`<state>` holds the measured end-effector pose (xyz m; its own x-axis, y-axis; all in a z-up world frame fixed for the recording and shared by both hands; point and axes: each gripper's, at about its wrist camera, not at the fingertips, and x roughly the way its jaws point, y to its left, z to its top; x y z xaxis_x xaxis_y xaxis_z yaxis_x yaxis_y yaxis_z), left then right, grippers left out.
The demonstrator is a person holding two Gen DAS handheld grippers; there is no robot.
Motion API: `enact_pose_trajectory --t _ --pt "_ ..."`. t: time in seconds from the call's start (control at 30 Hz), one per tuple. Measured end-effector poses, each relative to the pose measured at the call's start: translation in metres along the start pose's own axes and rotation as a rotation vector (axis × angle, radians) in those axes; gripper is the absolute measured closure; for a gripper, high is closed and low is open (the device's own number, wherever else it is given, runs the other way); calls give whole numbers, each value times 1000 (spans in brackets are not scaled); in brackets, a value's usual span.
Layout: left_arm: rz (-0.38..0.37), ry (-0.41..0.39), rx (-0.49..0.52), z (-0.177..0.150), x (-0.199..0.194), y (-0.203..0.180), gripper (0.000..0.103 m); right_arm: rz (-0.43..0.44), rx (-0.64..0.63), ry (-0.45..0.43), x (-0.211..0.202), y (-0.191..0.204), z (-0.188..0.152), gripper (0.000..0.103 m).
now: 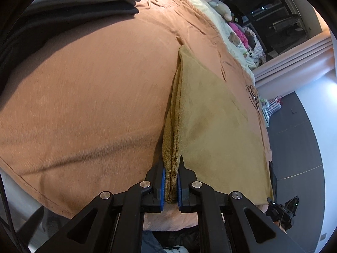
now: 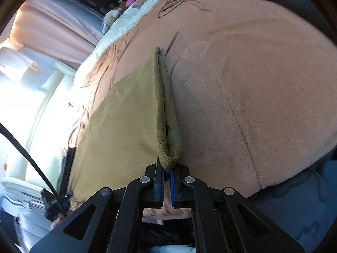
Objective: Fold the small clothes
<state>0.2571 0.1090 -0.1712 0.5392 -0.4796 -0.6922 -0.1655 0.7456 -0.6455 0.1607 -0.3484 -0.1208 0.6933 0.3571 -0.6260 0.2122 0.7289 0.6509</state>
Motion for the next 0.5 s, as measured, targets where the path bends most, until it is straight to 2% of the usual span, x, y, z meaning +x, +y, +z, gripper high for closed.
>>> enact_pose_trajectory --t 0.03,0.1,0.13,0.17,0.2,0.27,0.4,0.5 --pt "10 3 -7 0 0 1 93 -21 -7 2 0 2 1 101" --pt "13 12 -27 -3 1 6 84 -61 -24 -4 -6 9 -3 97" --pt "-14 15 -42 -4 0 9 77 -89 -35 -13 -8 13 -5 94" --pt "-37 11 -52 -5 -2 11 69 -116 -45 -26 -14 18 -8 85" --pt "-57 3 -60 -7 -5 12 65 -121 -52 -45 -24 21 -13 68" --pt "-68 -8 -57 -10 -10 12 59 -136 -68 -98 -41 30 -18 42" --pt "-78 -5 -42 -13 -8 8 58 -97 -140 -133 -60 53 -32 42" --pt "-103 -13 -55 -14 -5 8 59 -104 -206 -127 -56 81 -36 42"
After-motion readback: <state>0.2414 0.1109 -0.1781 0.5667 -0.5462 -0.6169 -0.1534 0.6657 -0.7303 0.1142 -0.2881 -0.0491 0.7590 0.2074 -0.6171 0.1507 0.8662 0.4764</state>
